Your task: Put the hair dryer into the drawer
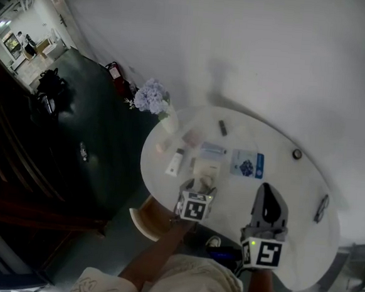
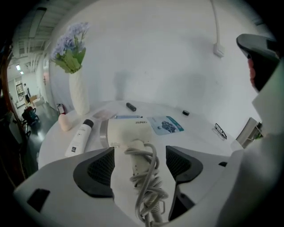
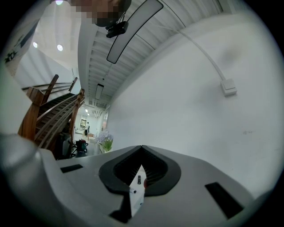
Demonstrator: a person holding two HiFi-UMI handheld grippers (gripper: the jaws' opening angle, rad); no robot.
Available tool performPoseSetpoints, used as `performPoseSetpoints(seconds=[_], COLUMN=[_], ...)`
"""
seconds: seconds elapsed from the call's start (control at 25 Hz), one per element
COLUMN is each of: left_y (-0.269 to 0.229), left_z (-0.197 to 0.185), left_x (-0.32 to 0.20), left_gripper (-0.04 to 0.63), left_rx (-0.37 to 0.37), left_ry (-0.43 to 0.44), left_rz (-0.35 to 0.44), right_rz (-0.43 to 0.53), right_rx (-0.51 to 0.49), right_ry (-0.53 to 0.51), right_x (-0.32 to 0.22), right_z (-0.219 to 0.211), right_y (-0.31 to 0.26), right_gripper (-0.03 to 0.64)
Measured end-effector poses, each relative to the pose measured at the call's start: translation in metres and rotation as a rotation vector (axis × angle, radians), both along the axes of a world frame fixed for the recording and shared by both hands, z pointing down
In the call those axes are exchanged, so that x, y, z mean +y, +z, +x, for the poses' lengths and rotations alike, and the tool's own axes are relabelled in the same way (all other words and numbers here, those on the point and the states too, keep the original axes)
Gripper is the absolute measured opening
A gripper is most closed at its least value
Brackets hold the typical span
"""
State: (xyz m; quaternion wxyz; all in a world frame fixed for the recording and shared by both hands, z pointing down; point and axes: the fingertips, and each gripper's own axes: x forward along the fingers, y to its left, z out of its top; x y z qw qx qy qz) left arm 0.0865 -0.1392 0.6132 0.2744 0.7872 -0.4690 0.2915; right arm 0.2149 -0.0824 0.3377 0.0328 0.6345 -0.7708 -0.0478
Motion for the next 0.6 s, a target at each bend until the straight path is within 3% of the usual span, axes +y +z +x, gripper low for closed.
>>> performPoseSetpoints(seconds=[0.6], left_y=[0.045], left_z=[0.009], left_x=[-0.015], left_gripper=[0.356], left_rx=[-0.045], left_ry=[0.004], left_rz=[-0.172], right_rz=[-0.045], right_rx=[-0.009], right_ry=[0.013], right_x=[0.004], right_z=[0.003], right_y=[0.011], right_gripper=[0.003])
